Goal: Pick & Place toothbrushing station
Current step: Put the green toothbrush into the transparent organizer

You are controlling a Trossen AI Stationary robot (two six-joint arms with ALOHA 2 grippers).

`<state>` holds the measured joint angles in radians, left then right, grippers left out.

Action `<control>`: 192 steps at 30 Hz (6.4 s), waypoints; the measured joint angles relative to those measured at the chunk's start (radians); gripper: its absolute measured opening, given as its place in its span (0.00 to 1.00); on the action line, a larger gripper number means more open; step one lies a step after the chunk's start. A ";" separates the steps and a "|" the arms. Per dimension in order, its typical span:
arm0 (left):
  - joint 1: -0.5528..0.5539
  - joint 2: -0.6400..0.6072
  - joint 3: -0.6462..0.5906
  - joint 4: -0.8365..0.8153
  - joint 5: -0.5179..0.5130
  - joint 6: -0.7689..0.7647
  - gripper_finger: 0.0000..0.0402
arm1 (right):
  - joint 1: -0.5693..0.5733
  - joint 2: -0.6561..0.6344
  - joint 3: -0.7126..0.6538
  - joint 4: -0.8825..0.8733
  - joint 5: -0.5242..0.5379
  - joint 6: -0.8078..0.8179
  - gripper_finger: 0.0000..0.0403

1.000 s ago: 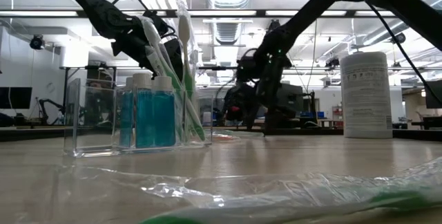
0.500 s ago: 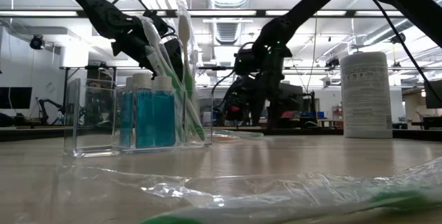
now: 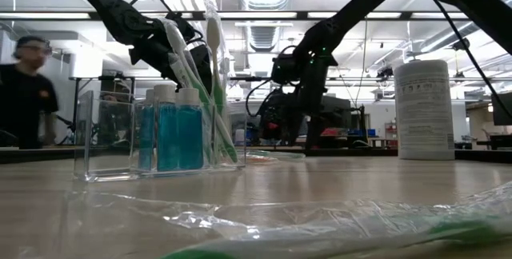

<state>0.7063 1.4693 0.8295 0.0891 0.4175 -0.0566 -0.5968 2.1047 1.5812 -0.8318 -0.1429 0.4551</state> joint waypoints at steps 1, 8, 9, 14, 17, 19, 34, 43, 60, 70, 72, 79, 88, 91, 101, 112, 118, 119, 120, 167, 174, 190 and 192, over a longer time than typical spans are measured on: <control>0.000 0.000 0.000 0.000 0.000 0.000 0.51 | -0.001 0.003 0.000 0.004 -0.002 0.020 0.55; 0.000 0.000 0.000 0.000 0.000 0.000 0.51 | -0.002 0.020 0.000 0.023 -0.005 0.067 0.55; 0.000 0.000 0.000 0.000 0.000 0.000 0.51 | -0.002 0.024 0.000 0.025 -0.003 0.070 0.55; 0.000 0.000 0.000 0.000 0.000 0.000 0.51 | 0.003 0.042 0.000 0.025 -0.006 0.095 0.55; 0.000 0.000 0.000 0.000 0.000 0.000 0.51 | 0.011 0.052 0.001 0.024 -0.006 0.119 0.55; 0.000 0.000 0.000 0.000 0.000 0.000 0.51 | 0.015 0.053 0.001 0.025 -0.006 0.121 0.55; 0.000 0.000 0.000 0.000 0.000 0.000 0.51 | 0.096 0.054 0.001 0.020 -0.061 0.122 0.55; 0.000 0.000 0.000 0.000 0.000 0.000 0.51 | 0.157 0.053 0.000 0.019 -0.212 0.123 0.55; 0.000 0.000 0.000 0.000 0.000 0.000 0.51 | 0.115 -0.063 -0.002 -0.032 -0.088 0.119 0.55; 0.000 0.000 0.000 0.000 0.000 0.000 0.51 | 0.102 -0.339 -0.026 0.050 0.128 -0.009 0.55; 0.000 0.000 0.000 0.000 0.000 0.000 0.51 | 0.103 -0.402 -0.049 0.087 0.153 -0.013 0.55; 0.000 0.000 0.000 0.000 0.000 0.000 0.51 | 0.117 -0.599 -0.234 0.332 0.215 -0.035 0.55; 0.000 0.000 0.000 0.000 0.000 0.000 0.51 | 0.123 -0.902 -0.641 0.724 0.258 -0.088 0.55; 0.000 0.000 0.000 0.000 0.000 0.000 0.51 | 0.121 -1.011 -0.762 0.842 0.285 -0.136 0.55; 0.000 0.000 0.000 0.000 0.000 0.000 0.51 | 0.106 -1.323 -0.888 0.820 0.277 -0.239 0.55; 0.000 0.000 0.000 0.000 0.000 0.000 0.51 | 0.106 -1.463 -0.883 0.633 0.187 -0.296 0.55; 0.000 0.000 0.000 0.000 0.000 0.000 0.51 | 0.106 -1.467 -0.883 0.634 0.187 -0.295 0.55; 0.000 0.000 0.000 0.000 0.000 0.000 0.51 | 0.106 -1.465 -0.883 0.634 0.187 -0.294 0.55; 0.000 0.000 0.000 0.000 0.000 0.000 0.51 | 0.106 -1.461 -0.883 0.634 0.187 -0.294 0.55; -0.050 -0.021 0.287 -0.235 0.167 0.399 0.51 | 0.105 -1.310 -0.881 0.580 0.179 -0.431 0.55; -0.051 -0.021 0.278 -0.238 0.159 0.399 0.51 | 0.106 -1.309 -0.881 0.581 0.177 -0.429 0.55; -0.051 -0.021 0.278 -0.291 0.160 0.490 0.51 | 0.106 -1.297 -0.882 0.581 0.177 -0.429 0.55; -0.051 -0.021 0.278 -0.295 0.160 0.519 0.51 | 0.106 -1.297 -0.882 0.581 0.177 -0.429 0.55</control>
<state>0.6552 1.4479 1.1076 -0.2060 0.5774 0.4624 -0.4911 0.8074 0.6994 -0.2512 0.0345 0.0265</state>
